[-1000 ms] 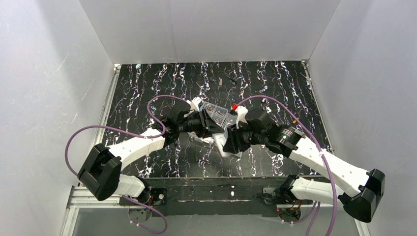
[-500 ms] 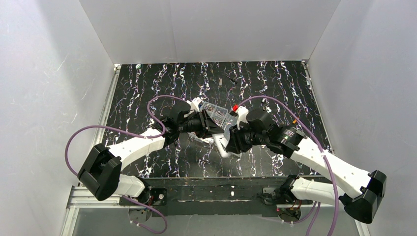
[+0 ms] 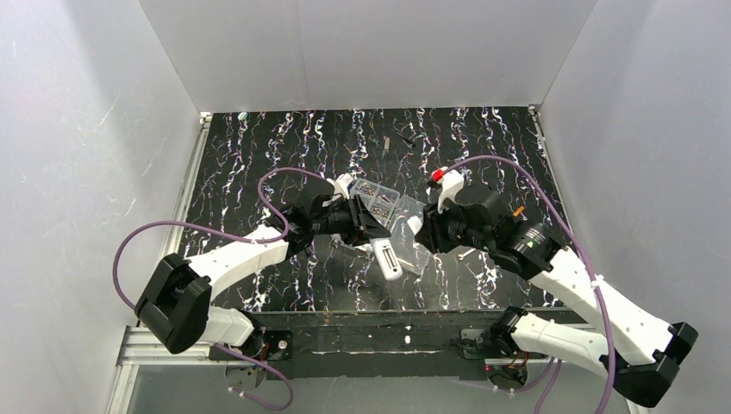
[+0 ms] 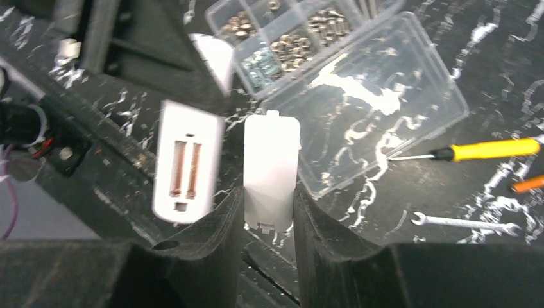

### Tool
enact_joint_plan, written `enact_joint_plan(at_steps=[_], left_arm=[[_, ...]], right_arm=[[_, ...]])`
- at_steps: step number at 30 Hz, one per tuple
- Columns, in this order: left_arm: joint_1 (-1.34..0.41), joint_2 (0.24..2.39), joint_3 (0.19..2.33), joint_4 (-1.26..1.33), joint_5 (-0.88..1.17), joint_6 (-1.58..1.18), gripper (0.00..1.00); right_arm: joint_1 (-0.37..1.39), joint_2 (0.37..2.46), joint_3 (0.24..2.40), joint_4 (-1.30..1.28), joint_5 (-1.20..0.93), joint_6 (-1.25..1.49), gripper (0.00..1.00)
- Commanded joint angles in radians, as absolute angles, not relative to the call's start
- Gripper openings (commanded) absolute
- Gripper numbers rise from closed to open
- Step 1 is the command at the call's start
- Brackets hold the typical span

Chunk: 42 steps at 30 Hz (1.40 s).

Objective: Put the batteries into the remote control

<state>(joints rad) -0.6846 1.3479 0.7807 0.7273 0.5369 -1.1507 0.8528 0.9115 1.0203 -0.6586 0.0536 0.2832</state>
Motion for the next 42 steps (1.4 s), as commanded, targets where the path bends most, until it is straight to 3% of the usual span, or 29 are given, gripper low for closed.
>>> enact_joint_plan(at_steps=[1,10,20,29,32,37,42], left_arm=[[-0.688,1.294,0.809,0.689,0.574,-1.12,0.0],[-0.681,1.283,0.82,0.655,0.579,-1.108,0.0],[-0.68,1.303,0.835,0.657,0.589,-1.101,0.0],[-0.679,1.289,0.843,0.623,0.586,-1.074,0.0],[-0.678,1.292,0.846,0.624,0.586,-1.072,0.0],[-0.677,1.298,0.841,0.644,0.581,-1.08,0.0],[-0.676,1.308,0.85,0.642,0.584,-1.082,0.0]], right_arm=[[0.784,0.926,1.04,-0.693,0.123,0.276,0.38],[0.606,0.951,0.852,-0.696,0.144,0.452,0.38],[0.581,1.042,0.635,-0.56,0.123,0.548,0.38],[0.581,1.168,0.653,-0.543,0.092,0.536,0.43],[0.581,1.2,0.635,-0.523,0.083,0.549,0.47],[0.581,1.172,0.615,-0.501,0.091,0.57,0.64],[0.566,1.102,0.693,-0.564,0.188,0.567,0.66]])
